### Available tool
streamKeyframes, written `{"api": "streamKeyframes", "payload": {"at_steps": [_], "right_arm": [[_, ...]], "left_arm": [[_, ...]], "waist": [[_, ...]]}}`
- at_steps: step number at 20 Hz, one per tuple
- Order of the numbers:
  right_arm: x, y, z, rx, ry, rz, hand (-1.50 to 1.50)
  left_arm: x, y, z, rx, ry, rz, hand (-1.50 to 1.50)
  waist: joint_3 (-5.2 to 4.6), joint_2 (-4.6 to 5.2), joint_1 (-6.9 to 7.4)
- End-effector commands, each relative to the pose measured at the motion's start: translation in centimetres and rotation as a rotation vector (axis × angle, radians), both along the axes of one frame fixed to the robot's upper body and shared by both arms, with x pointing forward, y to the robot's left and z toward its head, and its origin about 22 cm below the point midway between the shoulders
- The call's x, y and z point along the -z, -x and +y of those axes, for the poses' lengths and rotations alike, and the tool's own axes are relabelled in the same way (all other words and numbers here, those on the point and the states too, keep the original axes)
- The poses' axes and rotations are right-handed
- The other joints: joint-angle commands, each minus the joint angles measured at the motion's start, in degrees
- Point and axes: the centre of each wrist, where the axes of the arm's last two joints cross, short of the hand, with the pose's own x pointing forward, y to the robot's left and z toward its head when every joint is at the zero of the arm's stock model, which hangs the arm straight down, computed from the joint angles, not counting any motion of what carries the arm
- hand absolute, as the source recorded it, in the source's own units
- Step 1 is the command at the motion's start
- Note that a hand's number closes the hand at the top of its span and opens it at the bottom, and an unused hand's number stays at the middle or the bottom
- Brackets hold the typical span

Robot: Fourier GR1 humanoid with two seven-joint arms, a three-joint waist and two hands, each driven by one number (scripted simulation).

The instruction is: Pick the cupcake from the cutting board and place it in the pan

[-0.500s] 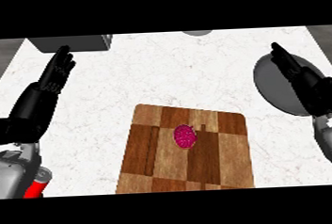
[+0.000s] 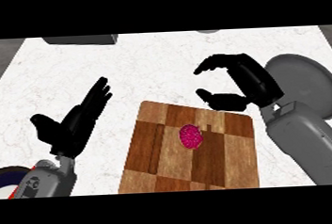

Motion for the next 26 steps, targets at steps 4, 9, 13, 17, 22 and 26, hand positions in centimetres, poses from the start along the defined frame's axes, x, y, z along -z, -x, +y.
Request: {"api": "streamKeyframes", "payload": {"at_steps": [4, 9, 13, 17, 22, 26], "right_arm": [[3.6, 2.3, 8.0, -0.125, -0.016, -0.265, -1.50], [2.5, 1.9, 11.0, -0.117, 0.495, -0.069, -1.50], [3.1, 2.1, 13.1, -0.036, 0.887, -0.018, -1.50], [2.8, 4.0, 17.6, 0.006, 1.146, 0.048, -1.50], [3.9, 6.3, 21.5, 0.016, 1.395, 0.215, -1.50], [5.0, 7.0, 21.6, 0.054, 1.496, 0.268, -1.50]], "left_arm": [[2.6, 2.5, 0.3, -0.020, 0.107, 0.144, 0.00], [2.2, 1.3, -0.3, -0.017, 0.096, 0.153, 0.00], [3.2, 2.0, -0.6, 0.000, 0.094, 0.176, 0.00], [3.3, 2.2, 0.1, -0.006, 0.088, 0.163, 0.00], [4.0, 3.1, -0.1, -0.039, 0.096, 0.167, 0.00], [3.4, 1.6, -1.7, -0.005, 0.100, 0.156, 0.00]], "waist": [[0.59, -0.01, -1.98], [0.31, -0.39, -2.16], [0.06, -0.86, -1.97], [0.20, -0.93, -2.14], [0.35, -0.75, -2.16], [0.46, -0.19, -1.94]]}}
